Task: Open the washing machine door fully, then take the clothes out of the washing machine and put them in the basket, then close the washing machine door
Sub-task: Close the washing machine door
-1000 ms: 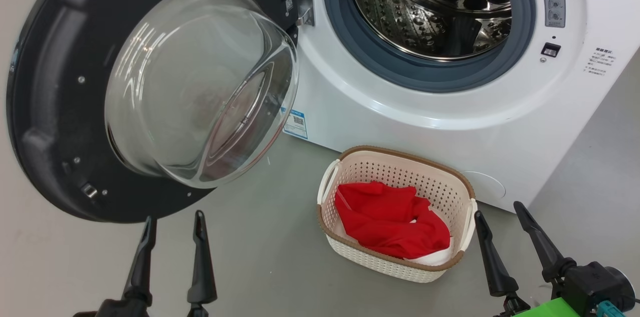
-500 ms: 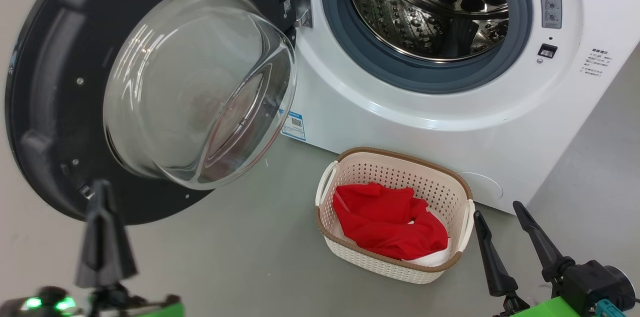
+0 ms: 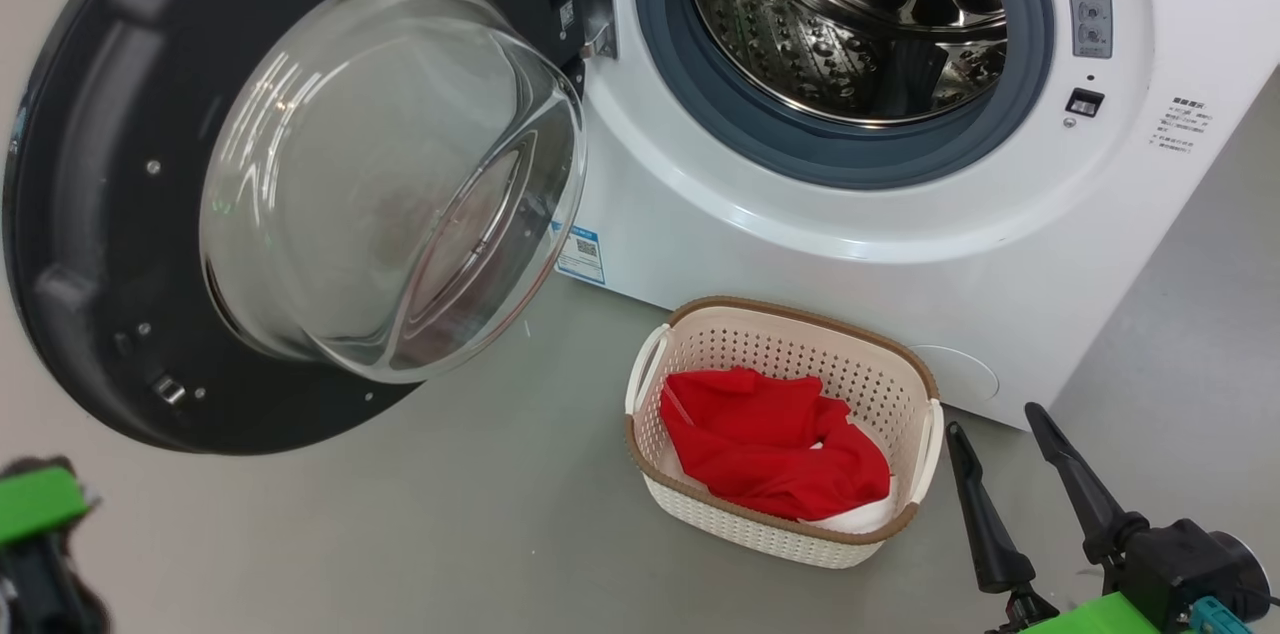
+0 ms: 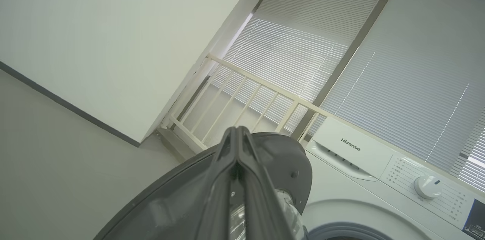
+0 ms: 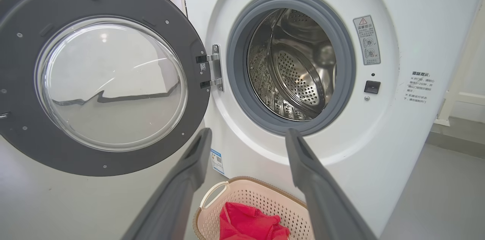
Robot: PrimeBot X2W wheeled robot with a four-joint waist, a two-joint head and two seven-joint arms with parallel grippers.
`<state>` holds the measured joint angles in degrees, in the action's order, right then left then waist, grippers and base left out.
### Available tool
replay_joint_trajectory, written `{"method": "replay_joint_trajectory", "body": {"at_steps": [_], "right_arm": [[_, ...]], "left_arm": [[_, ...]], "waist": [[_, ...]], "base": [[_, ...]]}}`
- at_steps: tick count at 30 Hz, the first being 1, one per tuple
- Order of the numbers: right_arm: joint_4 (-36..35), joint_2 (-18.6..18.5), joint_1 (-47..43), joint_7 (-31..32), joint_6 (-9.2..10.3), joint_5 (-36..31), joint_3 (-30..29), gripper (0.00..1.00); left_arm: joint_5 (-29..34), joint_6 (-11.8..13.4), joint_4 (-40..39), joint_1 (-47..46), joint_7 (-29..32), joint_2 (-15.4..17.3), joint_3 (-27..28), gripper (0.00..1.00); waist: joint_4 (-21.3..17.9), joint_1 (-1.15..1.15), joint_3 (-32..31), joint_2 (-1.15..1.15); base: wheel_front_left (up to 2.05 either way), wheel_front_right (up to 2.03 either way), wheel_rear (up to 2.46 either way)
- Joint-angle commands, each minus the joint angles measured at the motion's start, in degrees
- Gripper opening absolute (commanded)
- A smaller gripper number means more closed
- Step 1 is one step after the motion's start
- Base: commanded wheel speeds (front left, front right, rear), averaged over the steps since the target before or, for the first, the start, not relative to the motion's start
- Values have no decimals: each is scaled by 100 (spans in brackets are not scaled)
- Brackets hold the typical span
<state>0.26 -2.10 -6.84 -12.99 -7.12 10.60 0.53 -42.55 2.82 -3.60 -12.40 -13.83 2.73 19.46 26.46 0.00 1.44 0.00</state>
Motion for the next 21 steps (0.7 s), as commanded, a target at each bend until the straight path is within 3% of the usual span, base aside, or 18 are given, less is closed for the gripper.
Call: {"method": "replay_joint_trajectory", "body": {"at_steps": [1, 8, 13, 21], "right_arm": [[-160, -77, 179, 19, -36, 44, 123, 100], [-201, -77, 189, 74, -36, 28, 132, 100], [-260, -77, 192, 132, -36, -5, 123, 100], [-350, -77, 197, 217, -36, -51, 86, 100]], "left_arm": [[-187, -121, 67, -375, 110, 246, 272, 0], [-1096, -240, 1114, -1195, 636, 625, 659, 0], [-1720, -170, 1844, -1744, 1052, 888, 975, 0], [-2159, 6, 2791, -2370, 1781, 1375, 1063, 0]], "waist": [[-13, 0, 3, 0], [-91, 0, 33, 0], [-149, 0, 62, 0], [-179, 0, 127, 0]], "base": [[0, 0, 0], [0, 0, 0], [0, 0, 0], [0, 0, 0]]}}
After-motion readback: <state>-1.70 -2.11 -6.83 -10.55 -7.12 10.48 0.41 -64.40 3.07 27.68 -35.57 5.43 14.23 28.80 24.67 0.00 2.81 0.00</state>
